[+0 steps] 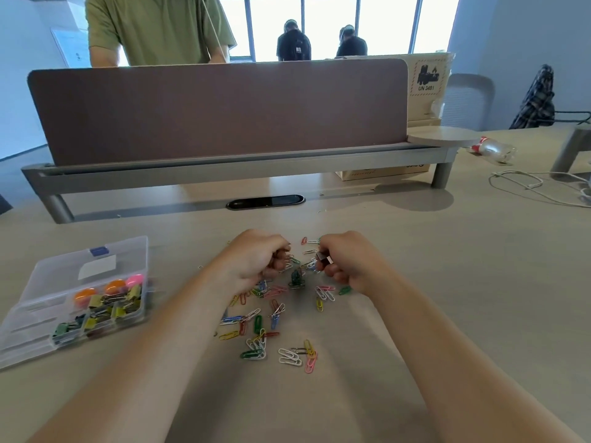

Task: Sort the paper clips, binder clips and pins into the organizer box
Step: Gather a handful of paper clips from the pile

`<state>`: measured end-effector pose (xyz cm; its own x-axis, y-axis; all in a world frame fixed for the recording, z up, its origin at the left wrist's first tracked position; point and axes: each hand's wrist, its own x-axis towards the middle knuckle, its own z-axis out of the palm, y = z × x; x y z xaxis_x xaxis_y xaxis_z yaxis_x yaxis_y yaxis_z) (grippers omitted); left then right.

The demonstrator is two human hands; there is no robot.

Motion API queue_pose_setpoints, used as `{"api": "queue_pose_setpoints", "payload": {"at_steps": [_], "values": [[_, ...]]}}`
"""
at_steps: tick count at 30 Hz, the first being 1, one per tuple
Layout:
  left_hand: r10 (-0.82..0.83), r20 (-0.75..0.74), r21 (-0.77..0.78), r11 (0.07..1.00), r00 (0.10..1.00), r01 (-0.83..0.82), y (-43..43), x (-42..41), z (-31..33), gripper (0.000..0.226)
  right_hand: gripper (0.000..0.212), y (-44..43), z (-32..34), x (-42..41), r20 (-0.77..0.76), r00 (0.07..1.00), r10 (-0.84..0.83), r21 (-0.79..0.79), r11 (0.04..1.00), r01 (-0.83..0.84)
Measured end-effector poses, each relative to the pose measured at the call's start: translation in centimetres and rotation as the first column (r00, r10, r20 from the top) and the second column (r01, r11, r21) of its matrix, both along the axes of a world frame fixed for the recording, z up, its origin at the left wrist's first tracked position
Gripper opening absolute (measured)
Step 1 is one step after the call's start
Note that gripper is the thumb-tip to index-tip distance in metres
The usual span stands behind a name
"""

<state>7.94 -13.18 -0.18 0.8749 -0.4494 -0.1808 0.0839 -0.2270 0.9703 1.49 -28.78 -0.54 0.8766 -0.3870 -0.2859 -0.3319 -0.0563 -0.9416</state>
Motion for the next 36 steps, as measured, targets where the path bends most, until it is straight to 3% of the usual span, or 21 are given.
{"api": "queue_pose_setpoints", "payload": {"at_steps": [2,6,14,19,21,26,30,32,36], "values": [[-0.015,-0.147,-0.133,0.991,0.989,-0.005,1.3,-0.2,0.5,0.008,0.013,0.4,0.1,-0.1,0.010,1.000,-0.002,0.086,0.996,0.001],[0.008,-0.234,-0.204,0.977,0.972,-0.057,4.2,0.0,1.2,0.010,0.014,1.4,0.5,0.0,0.030,0.999,0.022,0.172,0.985,-0.026],[0.071,-0.245,-0.218,0.968,0.967,-0.126,6.9,0.8,2.3,0.008,0.027,4.8,1.5,2.0,-0.001,0.986,0.168,0.202,0.966,-0.164],[0.084,-0.160,-0.185,0.976,0.984,-0.113,7.1,1.5,2.6,0.012,0.011,6.0,2.0,3.6,-0.032,0.981,0.191,0.188,0.965,-0.182],[0.078,-0.142,-0.155,0.983,0.987,-0.100,6.8,1.2,2.9,0.012,0.014,5.8,2.2,3.7,-0.013,0.984,0.179,0.179,0.968,-0.174],[0.110,-0.046,-0.029,0.993,0.993,-0.112,8.0,3.4,2.5,0.020,0.016,7.6,1.9,6.3,-0.066,0.968,0.243,0.077,0.968,-0.238],[0.091,0.028,0.125,0.988,0.995,-0.094,8.2,3.3,2.9,0.028,0.014,7.8,2.1,6.3,-0.123,0.938,0.325,-0.200,0.918,-0.344],[0.080,0.066,0.225,0.970,0.995,-0.093,8.7,3.8,2.9,0.027,0.016,8.5,2.1,6.3,-0.117,0.914,0.389,-0.374,0.835,-0.404],[0.009,0.169,0.416,0.906,0.986,-0.079,9.9,4.5,2.9,0.017,0.012,10.0,2.3,6.3,-0.190,0.833,0.520,-0.653,0.567,-0.503]]}}
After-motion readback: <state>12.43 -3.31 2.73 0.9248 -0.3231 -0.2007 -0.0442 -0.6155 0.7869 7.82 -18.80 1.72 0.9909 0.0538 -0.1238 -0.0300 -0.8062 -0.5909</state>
